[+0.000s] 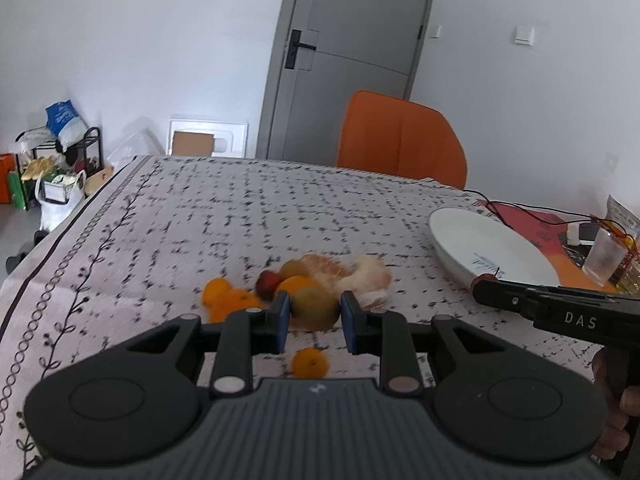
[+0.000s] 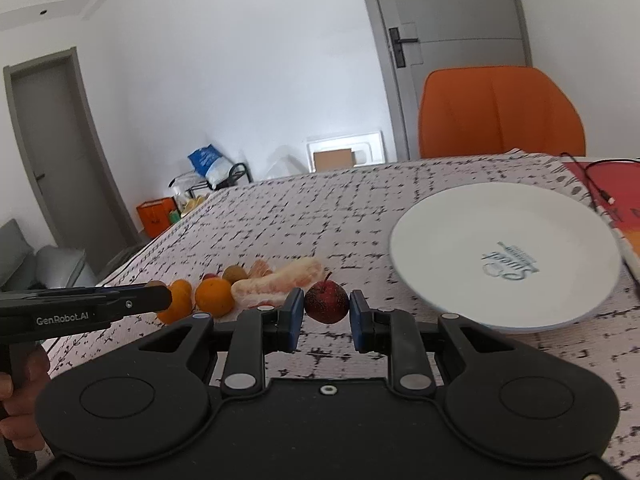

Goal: Organize fruits
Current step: 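Carry kiwi and plum over the white plate and open both tools to drop them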

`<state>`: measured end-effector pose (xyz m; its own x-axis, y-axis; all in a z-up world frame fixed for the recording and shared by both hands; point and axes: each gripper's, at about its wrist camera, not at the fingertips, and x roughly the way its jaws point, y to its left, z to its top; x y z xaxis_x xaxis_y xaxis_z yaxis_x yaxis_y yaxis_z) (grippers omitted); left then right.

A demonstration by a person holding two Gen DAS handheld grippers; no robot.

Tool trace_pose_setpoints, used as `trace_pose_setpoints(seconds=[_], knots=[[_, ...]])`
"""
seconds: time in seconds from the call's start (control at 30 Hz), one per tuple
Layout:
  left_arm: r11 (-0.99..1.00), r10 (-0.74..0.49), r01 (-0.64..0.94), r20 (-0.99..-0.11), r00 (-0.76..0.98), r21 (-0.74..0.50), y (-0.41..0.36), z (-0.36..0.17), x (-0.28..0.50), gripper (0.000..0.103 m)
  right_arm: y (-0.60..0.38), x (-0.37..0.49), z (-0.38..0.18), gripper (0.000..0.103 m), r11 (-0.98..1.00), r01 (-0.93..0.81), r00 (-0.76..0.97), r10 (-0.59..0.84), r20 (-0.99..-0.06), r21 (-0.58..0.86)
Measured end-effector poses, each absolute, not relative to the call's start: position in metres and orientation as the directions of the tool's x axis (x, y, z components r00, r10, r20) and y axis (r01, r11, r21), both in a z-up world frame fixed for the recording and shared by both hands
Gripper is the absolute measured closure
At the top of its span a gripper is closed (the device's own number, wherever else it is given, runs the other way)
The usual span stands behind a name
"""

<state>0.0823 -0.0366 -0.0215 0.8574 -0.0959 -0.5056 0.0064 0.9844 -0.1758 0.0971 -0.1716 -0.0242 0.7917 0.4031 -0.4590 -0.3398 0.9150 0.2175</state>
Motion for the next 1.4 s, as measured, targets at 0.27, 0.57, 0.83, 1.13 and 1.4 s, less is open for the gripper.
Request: trace_pose_setpoints(seconds=[0.27, 0.57, 0.83, 1.13, 1.4], knots=[[0.987, -0.131, 0.065, -0.493, 0.86, -0.149, -0.065, -0.013, 0.094, 0.077, -0.198, 0.091, -0.019, 0.08, 0.925, -0.299, 0.822, 0.374, -0.43, 0.234], [0.985, -0.164, 0.115, -0.493, 0.855, -0.129, -0.095, -0.011, 0.111, 0.077, -0.227, 0.085, -0.022, 0.08, 0.933, -0.252, 0.847, 0.341, -0.407, 0.258], [0.981, -0.194, 0.162, -0.499, 0.845, -0.106, -0.121, -0.013, 0.127, 0.077, -0.247, 0.086, -0.029, 0.08, 0.934, -0.221, 0.855, 0.324, -0.405, 0.281], [0.974, -0.225, 0.204, -0.514, 0.828, -0.099, -0.146, -0.02, 0.148, 0.077, -0.265, 0.092, -0.039, 0.08, 0.936, -0.188, 0.858, 0.304, -0.414, 0.299], [0.963, -0.263, 0.249, -0.525, 0.809, -0.098, -0.173, -0.025, 0.167, 0.077, -0.274, 0.097, -0.042, 0.08, 0.941, -0.168, 0.862, 0.284, -0.42, 0.293]])
